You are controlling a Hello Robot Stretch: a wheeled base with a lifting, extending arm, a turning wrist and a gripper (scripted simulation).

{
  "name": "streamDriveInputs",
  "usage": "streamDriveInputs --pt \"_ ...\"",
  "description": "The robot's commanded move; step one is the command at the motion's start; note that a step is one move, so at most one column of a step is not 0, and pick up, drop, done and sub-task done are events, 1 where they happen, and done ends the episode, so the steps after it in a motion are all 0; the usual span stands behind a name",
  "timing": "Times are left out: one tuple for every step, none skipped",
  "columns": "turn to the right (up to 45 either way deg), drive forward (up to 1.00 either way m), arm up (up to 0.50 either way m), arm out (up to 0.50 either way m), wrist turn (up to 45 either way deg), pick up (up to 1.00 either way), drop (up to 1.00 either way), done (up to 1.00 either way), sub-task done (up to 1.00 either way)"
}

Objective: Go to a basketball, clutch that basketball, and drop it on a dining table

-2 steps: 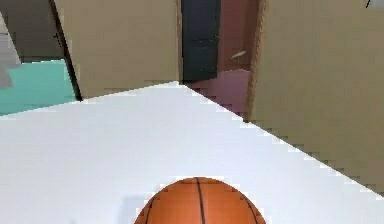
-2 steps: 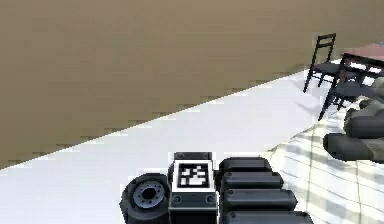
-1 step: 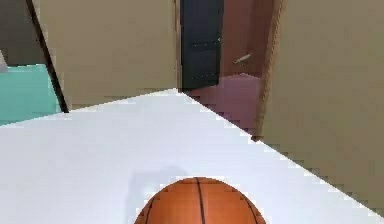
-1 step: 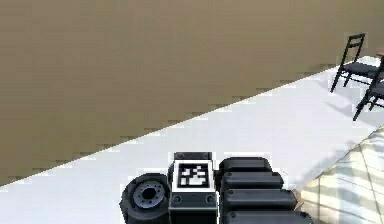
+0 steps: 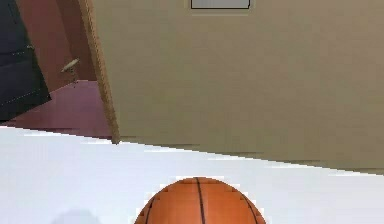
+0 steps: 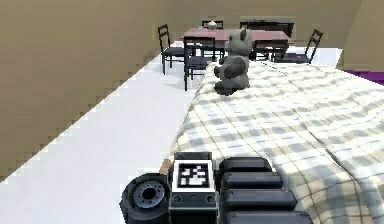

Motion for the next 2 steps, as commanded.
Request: streamDriveInputs --pt "39.0 0.0 0.0 0.0 0.0 0.0 0.0 0.0 0.0" --pt "0.0 0.5 0.0 0.0 0.0 0.0 0.0 0.0 0.0"
